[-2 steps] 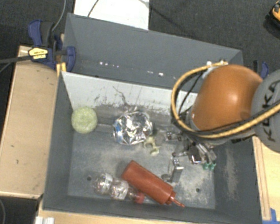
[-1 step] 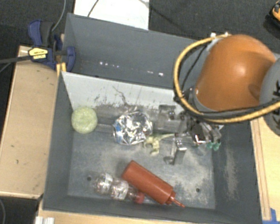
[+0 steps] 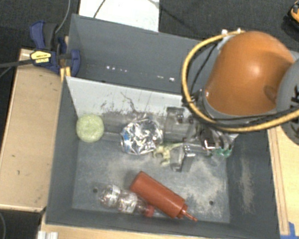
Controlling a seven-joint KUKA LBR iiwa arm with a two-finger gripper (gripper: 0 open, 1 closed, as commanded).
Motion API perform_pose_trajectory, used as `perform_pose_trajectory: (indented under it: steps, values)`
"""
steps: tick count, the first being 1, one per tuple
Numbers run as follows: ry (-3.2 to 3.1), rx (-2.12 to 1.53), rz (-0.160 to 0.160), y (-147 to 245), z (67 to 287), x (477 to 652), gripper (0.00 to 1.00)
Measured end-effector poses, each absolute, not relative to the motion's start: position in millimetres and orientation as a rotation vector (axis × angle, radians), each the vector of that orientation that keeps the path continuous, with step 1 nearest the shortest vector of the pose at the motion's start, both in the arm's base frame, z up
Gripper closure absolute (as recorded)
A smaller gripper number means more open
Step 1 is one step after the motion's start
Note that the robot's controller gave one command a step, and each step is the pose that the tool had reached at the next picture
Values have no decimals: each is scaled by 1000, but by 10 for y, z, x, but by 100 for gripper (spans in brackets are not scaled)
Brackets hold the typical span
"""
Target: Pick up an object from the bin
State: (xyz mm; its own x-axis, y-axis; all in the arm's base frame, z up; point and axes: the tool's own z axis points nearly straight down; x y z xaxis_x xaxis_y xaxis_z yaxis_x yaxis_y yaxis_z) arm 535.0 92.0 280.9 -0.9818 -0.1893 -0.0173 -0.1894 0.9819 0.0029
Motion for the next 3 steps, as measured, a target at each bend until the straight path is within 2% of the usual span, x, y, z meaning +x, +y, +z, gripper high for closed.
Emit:
perform_pose_trajectory:
  steps: [1, 3]
  values:
    - [3123, -259, 5, 720, 2311, 5023, 0]
    - [3101, -347, 7, 875, 1572, 4998, 0]
